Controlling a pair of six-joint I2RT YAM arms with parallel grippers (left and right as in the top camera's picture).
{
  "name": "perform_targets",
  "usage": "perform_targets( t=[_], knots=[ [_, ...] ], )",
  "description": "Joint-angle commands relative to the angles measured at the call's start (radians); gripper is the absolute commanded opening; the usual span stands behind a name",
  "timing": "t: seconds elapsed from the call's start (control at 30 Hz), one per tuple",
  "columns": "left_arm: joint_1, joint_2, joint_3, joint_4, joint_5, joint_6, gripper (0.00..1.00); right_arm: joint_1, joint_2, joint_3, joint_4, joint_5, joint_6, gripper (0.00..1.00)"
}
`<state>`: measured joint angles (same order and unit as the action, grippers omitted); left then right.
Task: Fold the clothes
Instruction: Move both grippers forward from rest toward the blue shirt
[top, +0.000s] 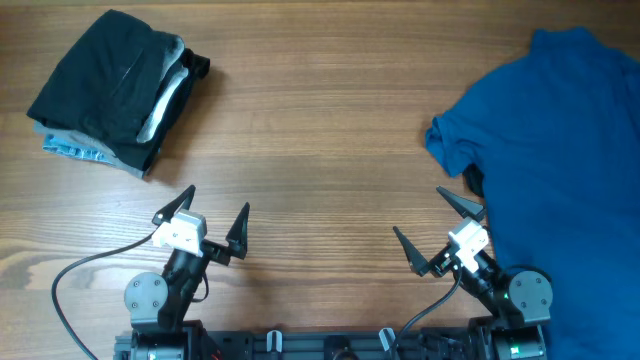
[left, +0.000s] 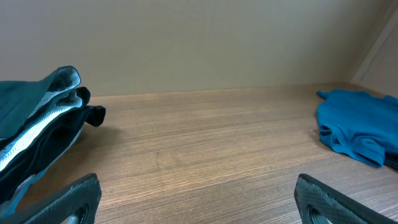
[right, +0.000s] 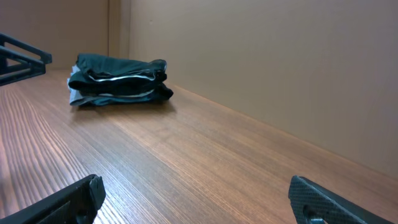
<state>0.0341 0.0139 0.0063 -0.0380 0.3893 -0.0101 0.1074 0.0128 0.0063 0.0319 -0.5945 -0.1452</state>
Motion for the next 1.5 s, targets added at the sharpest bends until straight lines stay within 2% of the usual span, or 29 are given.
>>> perform_targets(
  t=[0.0,1.17,1.2,1.23,1.3,1.33,1.4,1.47],
  knots=[
    [-0.006,-0.007,0.000,-0.008,-0.005,-0.010,1.00,-0.002,-0.005,-0.001,0.005,-0.002,0.014,1.00],
    [-0.006,-0.007,0.001,-0.003,0.006,-0.003,1.00,-0.002,0.016,0.001,0.010,0.014,0.015,1.00],
    [-0.006,-0.007,0.006,-0.004,0.019,-0.005,1.00,-0.002,0.016,0.010,0.009,0.013,0.025,1.00],
    [-0.006,-0.007,0.022,0.003,0.021,-0.008,1.00,-0.002,0.016,0.044,0.007,0.013,0.097,1.00],
    [-0.006,0.000,0.109,0.009,0.020,-0.037,1.00,-0.002,0.019,0.135,-0.054,0.035,0.156,1.00],
    [-0.006,0.025,0.164,-0.005,0.014,-0.054,1.00,-0.002,0.039,0.201,-0.137,0.105,0.213,1.00],
    [-0.006,0.142,0.297,-0.117,-0.009,-0.134,1.00,-0.002,0.135,0.328,-0.315,0.219,0.352,1.00],
    [-0.006,0.371,0.468,-0.272,0.016,-0.171,1.00,-0.002,0.343,0.492,-0.511,0.224,0.381,1.00]
  ],
)
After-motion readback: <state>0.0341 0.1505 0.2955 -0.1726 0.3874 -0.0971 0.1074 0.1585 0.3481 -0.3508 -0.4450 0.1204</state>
